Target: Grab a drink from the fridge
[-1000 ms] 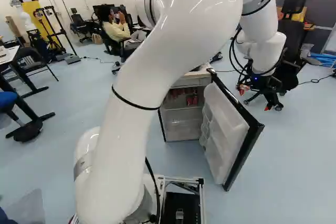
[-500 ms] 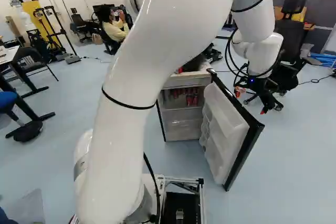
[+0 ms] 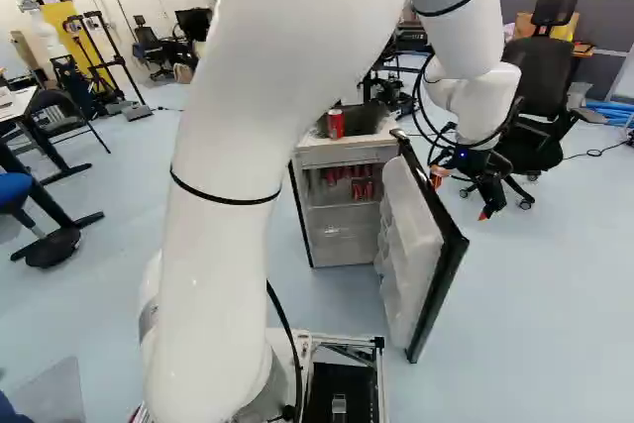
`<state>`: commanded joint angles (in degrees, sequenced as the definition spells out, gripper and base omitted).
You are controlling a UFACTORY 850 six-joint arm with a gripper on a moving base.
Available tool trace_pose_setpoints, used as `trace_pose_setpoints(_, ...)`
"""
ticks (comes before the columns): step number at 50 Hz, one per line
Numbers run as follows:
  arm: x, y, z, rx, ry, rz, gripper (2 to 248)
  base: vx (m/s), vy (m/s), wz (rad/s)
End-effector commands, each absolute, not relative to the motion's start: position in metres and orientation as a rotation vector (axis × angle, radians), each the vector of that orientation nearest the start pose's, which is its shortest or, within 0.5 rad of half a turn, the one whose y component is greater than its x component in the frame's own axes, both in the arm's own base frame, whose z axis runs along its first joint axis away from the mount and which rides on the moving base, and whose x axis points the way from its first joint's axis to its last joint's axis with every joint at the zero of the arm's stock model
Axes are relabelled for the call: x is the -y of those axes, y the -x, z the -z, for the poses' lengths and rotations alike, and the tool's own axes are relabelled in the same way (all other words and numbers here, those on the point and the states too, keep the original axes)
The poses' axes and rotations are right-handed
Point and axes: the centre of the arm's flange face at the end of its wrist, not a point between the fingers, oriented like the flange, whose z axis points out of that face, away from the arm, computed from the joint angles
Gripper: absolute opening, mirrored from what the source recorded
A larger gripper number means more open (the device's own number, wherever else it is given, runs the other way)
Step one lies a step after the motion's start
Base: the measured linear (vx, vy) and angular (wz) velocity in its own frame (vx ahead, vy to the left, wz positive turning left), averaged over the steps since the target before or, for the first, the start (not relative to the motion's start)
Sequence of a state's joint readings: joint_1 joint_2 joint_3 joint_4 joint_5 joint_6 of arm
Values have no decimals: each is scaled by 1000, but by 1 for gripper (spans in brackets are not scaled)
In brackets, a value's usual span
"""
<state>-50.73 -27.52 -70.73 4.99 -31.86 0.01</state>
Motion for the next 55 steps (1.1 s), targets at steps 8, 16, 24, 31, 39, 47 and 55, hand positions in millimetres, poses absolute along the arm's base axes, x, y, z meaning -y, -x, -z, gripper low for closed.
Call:
trace_pose_setpoints(8,449,-379,-414,-1440,2811,305,247,0,0,0)
trace_pose_setpoints(16,436,-375,-414,-1425,2815,290,247,0,0,0)
trace_pose_setpoints(24,422,-372,-414,-1407,2820,274,247,0,0,0)
trace_pose_setpoints(31,409,-369,-414,-1391,2824,261,247,0,0,0)
trace_pose_setpoints(39,394,-365,-414,-1371,2830,247,247,0,0,0)
trace_pose_setpoints(47,380,-362,-414,-1350,2837,233,247,0,0,0)
trace_pose_setpoints(55,364,-358,-414,-1327,2844,220,247,0,0,0)
